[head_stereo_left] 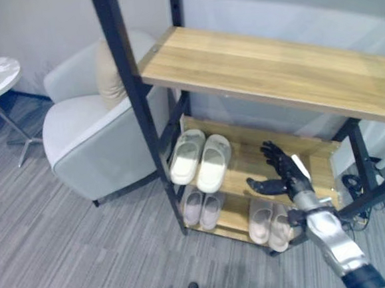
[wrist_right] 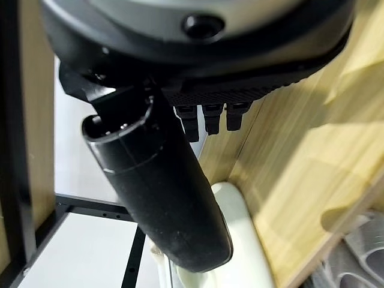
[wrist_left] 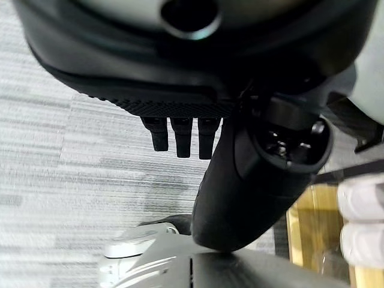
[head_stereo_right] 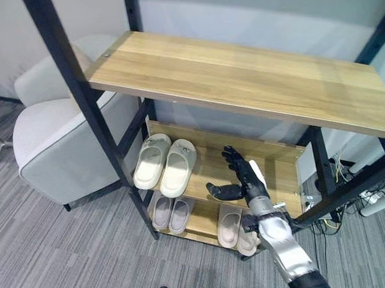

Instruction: Arrange the slippers neatly on the shoe rack.

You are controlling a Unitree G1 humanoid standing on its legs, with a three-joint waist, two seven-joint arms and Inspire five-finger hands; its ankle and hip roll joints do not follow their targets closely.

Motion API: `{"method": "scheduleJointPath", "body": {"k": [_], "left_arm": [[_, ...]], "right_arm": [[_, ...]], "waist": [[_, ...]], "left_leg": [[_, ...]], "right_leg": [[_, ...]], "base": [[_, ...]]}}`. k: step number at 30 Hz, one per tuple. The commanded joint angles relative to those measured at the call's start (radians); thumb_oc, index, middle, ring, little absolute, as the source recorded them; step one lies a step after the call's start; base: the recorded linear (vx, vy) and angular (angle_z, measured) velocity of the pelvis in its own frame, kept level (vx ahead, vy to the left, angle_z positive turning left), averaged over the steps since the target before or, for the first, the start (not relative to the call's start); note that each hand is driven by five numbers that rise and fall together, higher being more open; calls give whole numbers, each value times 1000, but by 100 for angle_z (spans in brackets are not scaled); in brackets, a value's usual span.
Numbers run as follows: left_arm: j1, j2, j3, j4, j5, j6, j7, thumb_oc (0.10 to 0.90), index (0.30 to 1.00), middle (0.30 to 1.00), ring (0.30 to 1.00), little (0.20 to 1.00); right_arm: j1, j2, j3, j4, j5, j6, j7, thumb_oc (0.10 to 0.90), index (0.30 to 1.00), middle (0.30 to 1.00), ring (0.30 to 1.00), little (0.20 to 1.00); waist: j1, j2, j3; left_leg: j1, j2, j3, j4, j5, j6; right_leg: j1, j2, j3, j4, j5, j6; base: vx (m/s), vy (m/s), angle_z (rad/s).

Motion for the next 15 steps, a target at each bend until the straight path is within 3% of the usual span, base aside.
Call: {"method": "scheduleJointPath", "body": {"k": [1, 9, 15], "left_arm": [[-61, -70, -50, 73, 41, -43, -51, 800, 900, 900, 900, 900], [-83, -83, -60, 76, 52, -49, -84, 800, 900, 900, 900, 900], [-88, -83, -83, 63, 64, -50, -88, 800, 900, 900, 900, 900]], "right_arm": [[18, -88, -51, -205, 6, -139, 90, 800, 900, 900, 900, 900], [197, -122, -34, -214, -89, -130, 160, 800, 900, 900, 900, 900], [246, -124, 1, -7, -256, -112, 120, 800, 900, 900, 900, 900]], "waist": [[-17, 15, -37], [-70, 24, -43], [-96, 30, -45]], "left_leg": [[63, 38, 15, -3, -134, -46], [72, 45, 42, -3, -131, -51], [80, 54, 63, -3, -128, -55]], "right_leg": [[24, -33, 2, 19, -71, 69], [19, -25, 27, 23, -72, 66], [15, -16, 50, 23, -73, 64]], "base": [[-21, -65, -3], [-22, -45, -10], [-23, -41, -14]]}}
